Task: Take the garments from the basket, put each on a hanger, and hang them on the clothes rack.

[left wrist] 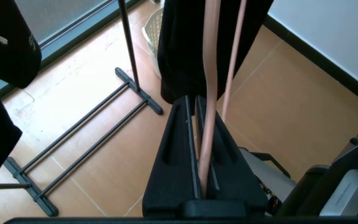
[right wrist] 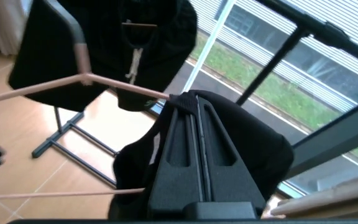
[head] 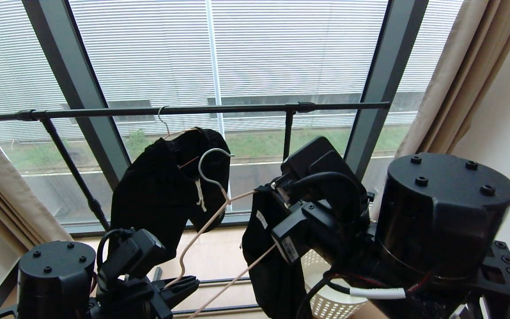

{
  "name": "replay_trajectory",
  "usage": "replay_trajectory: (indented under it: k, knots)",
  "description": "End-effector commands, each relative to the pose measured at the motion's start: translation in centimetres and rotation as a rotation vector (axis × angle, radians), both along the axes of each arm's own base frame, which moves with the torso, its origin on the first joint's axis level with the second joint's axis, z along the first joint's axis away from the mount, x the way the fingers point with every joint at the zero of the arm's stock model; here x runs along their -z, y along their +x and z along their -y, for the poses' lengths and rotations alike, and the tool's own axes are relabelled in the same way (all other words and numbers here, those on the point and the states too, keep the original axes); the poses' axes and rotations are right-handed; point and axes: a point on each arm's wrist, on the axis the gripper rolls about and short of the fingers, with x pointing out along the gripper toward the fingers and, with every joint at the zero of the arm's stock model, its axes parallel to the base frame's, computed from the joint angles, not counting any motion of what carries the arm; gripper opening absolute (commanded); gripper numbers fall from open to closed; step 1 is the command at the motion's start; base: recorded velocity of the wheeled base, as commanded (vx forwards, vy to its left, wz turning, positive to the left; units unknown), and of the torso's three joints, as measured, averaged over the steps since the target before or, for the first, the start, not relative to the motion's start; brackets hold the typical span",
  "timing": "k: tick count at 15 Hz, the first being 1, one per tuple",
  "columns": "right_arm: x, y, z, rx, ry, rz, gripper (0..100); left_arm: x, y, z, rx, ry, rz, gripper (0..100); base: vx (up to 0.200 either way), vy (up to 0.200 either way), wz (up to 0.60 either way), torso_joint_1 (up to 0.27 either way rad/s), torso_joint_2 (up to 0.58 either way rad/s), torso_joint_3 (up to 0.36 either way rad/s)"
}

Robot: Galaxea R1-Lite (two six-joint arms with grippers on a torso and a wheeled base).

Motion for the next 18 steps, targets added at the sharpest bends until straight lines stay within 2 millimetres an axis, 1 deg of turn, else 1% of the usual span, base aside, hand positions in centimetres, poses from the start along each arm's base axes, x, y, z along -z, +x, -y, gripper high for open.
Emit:
replay_trajectory:
  k: [1,5,9,10,11,12,13,15,18]
  knots:
    - [0.0,-1.2,-0.8,-0.037,0.019,-0.010,0,0.1,0.0,0.0,0.000,0.003,-0.004,0,0.000,0.000,0.00,0.000,0.00,0.000]
    - [0.2,-2.5,-1.6,-0.075,0.030,-0.023,0,0.2,0.0,0.0,0.001,0.007,-0.009,0,0.000,0.000,0.00,0.000,0.00,0.000]
    - [0.2,-2.4,-1.5,-0.072,0.034,-0.024,0,0.2,0.0,0.0,0.002,0.006,-0.006,0,0.000,0.000,0.00,0.000,0.00,0.000]
    - [0.0,-2.2,-1.3,-0.057,0.049,-0.015,100,0.2,-0.1,0.0,0.002,0.005,-0.005,0,0.000,0.000,0.00,0.000,0.00,0.000]
    - [-0.3,-1.7,-1.1,-0.038,0.071,0.000,100,0.1,-0.1,0.0,0.002,-0.002,0.006,0,0.000,0.000,0.00,0.000,0.00,0.000]
    - [-0.6,-0.6,-0.6,0.000,0.083,0.009,100,0.0,-0.1,0.0,0.003,-0.008,0.016,0,0.000,0.000,0.00,0.000,0.00,0.000]
    - [-0.6,-0.4,-0.4,0.011,0.086,0.011,100,0.0,-0.2,0.0,0.003,-0.008,0.016,0,0.000,0.000,0.00,0.000,0.00,0.000]
    - [-1.0,1.5,0.5,0.073,0.097,0.022,100,0.0,-0.3,-0.1,0.006,-0.011,0.022,0,0.000,0.000,0.00,0.000,0.00,0.000]
    - [-1.0,1.8,0.3,0.078,0.100,0.022,100,0.0,-0.4,0.0,0.010,-0.012,0.025,0,0.000,0.000,0.00,0.000,0.00,0.000]
